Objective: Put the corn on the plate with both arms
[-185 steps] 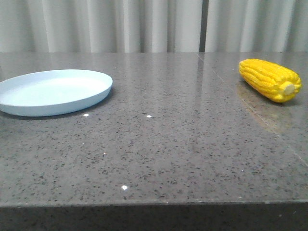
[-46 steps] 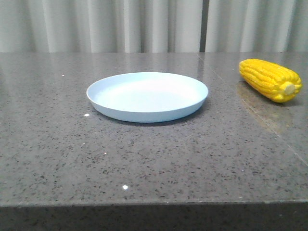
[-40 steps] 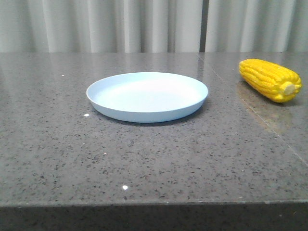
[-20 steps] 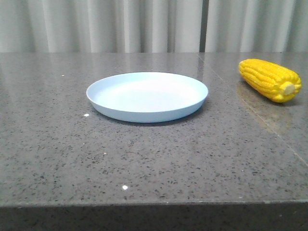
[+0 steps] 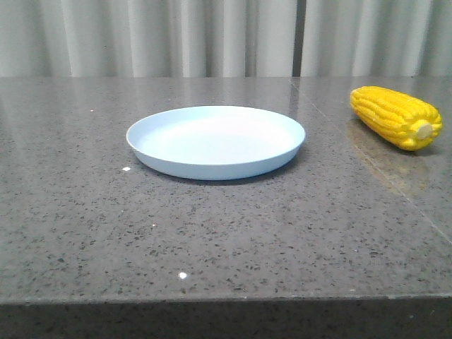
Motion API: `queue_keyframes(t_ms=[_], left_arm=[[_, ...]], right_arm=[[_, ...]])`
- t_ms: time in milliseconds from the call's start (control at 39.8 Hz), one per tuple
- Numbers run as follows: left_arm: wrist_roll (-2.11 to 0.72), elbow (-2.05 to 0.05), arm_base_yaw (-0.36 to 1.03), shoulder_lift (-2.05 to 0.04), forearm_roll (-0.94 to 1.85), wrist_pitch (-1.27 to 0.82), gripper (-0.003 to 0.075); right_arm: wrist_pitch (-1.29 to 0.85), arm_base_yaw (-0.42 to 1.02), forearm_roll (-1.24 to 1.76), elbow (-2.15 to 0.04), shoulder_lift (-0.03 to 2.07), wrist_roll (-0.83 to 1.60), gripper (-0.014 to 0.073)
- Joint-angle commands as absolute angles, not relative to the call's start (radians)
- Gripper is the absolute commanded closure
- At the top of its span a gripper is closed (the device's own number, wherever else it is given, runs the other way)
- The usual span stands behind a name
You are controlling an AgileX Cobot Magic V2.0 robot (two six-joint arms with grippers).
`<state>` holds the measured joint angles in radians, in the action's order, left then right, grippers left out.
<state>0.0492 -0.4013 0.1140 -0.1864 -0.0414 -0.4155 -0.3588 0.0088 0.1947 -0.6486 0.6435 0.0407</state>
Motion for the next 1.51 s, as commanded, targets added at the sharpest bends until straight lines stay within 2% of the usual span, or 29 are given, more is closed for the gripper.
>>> queue_keyframes(t_ms=[0, 427, 703, 929, 980, 1055, 1155, 1231, 1281, 1482], left_arm=[[0.053, -0.427, 0.118, -0.196, -0.043, -0.332, 0.0741], [0.053, -0.427, 0.118, -0.196, -0.043, -0.332, 0.0741], [0.053, -0.427, 0.118, -0.196, -0.043, -0.332, 0.0741], [0.053, -0.427, 0.118, -0.196, -0.043, -0.332, 0.0741], [0.053, -0.427, 0.118, -0.196, -0.043, -0.332, 0.0741], [0.053, -0.427, 0.118, -0.196, -0.043, -0.332, 0.0741], [0.053, -0.427, 0.118, -0.196, -0.043, -0.332, 0.0741], [0.053, -0.427, 0.118, -0.196, -0.043, -0.332, 0.0741], [0.053, -0.427, 0.118, -0.196, -0.043, -0.332, 0.0741], [0.053, -0.427, 0.118, -0.196, -0.043, -0.332, 0.0741]], right_arm=[[-0.359, 0.005, 0.198, -0.777, 0.793, 0.048, -0.0027], [-0.657, 0.118, 0.198, -1.174, 1.336, 0.048, -0.0027], [-0.645, 0.112, 0.198, -1.264, 1.561, 0.047, -0.0027], [-0.621, 0.111, 0.198, -1.275, 1.646, 0.047, -0.0008], [-0.627, 0.111, 0.198, -1.275, 1.653, 0.047, 0.0027], [-0.633, 0.111, 0.198, -1.275, 1.653, 0.047, 0.013], [-0.634, 0.111, 0.198, -1.275, 1.643, 0.047, 0.0351], [-0.627, 0.111, 0.198, -1.275, 1.632, 0.047, 0.0462], [-0.625, 0.111, 0.201, -1.275, 1.62, 0.047, 0.0498], [-0.661, 0.125, 0.251, -1.277, 1.533, 0.047, 0.0501]])
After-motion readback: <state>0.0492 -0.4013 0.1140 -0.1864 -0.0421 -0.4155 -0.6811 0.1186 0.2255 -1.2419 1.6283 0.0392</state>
